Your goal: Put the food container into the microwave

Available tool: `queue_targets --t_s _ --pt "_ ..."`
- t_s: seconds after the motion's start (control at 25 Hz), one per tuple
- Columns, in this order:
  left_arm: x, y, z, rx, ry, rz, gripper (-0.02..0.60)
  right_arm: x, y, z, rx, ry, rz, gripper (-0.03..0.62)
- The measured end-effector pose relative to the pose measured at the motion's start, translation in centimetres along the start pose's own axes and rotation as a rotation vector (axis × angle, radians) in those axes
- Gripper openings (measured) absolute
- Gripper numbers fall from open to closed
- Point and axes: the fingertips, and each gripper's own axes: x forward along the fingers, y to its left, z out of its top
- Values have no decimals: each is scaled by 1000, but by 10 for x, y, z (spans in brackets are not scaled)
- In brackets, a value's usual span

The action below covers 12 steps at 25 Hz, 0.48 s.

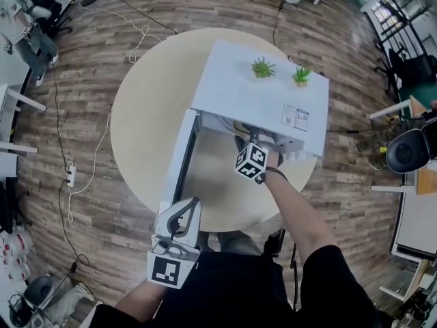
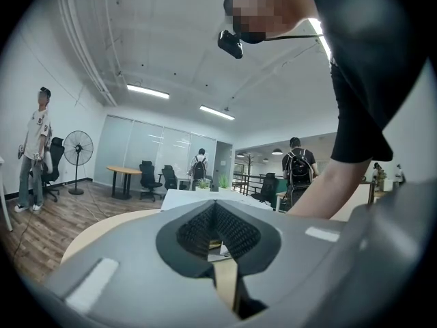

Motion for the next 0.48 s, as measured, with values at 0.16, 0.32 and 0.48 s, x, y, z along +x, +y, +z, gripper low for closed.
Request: queue_targets --t_s 0.16,0.32,0.48 --pt "0 1 5 9 -5 -2 0 -35 19 2 21 -35 -31 187" --pt "4 1 12 19 -17 -10 0 -88 58 -5 46 -57 5 187" --pt "14 -5 22 8 -42 -27 0 -148 92 -11 106 -88 58 181"
